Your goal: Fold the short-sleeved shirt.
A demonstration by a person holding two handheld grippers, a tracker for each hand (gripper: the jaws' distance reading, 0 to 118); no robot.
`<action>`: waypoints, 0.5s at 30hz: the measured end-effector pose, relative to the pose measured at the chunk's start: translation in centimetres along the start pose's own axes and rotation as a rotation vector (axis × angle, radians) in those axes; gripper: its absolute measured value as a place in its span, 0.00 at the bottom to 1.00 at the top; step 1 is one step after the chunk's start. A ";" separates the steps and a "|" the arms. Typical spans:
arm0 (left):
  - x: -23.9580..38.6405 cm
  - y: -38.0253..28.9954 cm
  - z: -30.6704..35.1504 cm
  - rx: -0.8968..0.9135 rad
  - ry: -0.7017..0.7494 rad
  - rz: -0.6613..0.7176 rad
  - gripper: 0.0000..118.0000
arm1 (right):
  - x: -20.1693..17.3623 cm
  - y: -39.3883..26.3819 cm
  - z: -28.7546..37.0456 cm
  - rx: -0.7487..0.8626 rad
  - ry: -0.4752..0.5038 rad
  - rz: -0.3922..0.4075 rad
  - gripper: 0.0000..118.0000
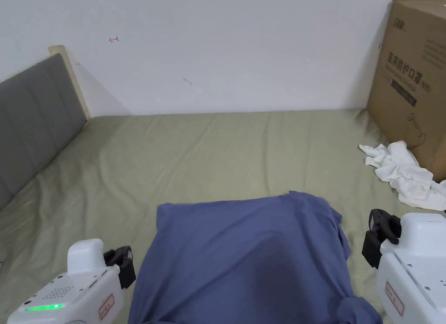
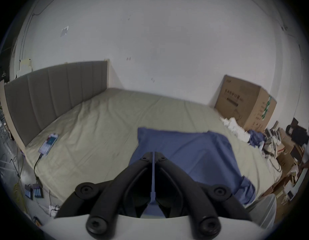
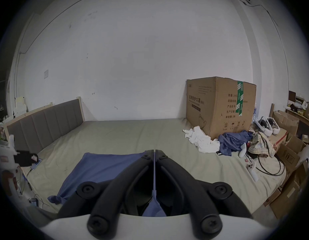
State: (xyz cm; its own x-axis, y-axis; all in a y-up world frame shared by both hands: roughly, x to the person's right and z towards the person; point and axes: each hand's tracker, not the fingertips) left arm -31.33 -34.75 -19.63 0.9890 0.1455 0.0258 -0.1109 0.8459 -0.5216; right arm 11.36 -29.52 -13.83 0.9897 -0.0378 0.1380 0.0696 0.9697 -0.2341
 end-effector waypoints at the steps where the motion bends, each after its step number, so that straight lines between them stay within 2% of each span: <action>1: -0.5 -0.6 -0.5 -0.051 0.009 0.004 0.05 | 0.0 -0.3 0.0 -0.009 0.000 0.001 0.03; 3: -1.7 -2.1 -1.3 -0.126 0.009 0.025 0.11 | 0.2 -0.8 -0.1 -0.026 -0.003 0.005 0.03; 4: -2.2 -2.8 -1.6 -0.163 0.010 0.034 0.20 | 0.2 -1.0 -0.1 -0.036 -0.004 0.007 0.03; 6: -3.0 -4.4 -2.6 -0.242 0.053 0.053 0.70 | 0.3 -1.6 -0.1 -0.056 -0.006 0.006 0.03; 7: -3.1 -5.2 -3.2 -0.291 0.108 0.053 0.87 | 0.3 -1.9 -0.2 -0.067 -0.006 0.004 0.03; 8: -3.4 -6.0 -3.6 -0.307 0.131 0.055 0.95 | 0.4 -2.2 -0.2 -0.078 -0.006 0.004 0.03; 15: -4.9 -9.2 -5.7 -0.403 0.135 0.040 0.99 | 0.8 -4.0 -0.2 -0.142 -0.012 0.003 0.03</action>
State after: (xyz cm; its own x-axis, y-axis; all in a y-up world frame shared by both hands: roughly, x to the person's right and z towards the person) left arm -34.57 -46.18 -19.80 0.9916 0.0828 -0.0995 -0.1290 0.5692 -0.8120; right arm 11.90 -33.45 -13.03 0.9884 -0.0309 0.1485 0.0842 0.9260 -0.3681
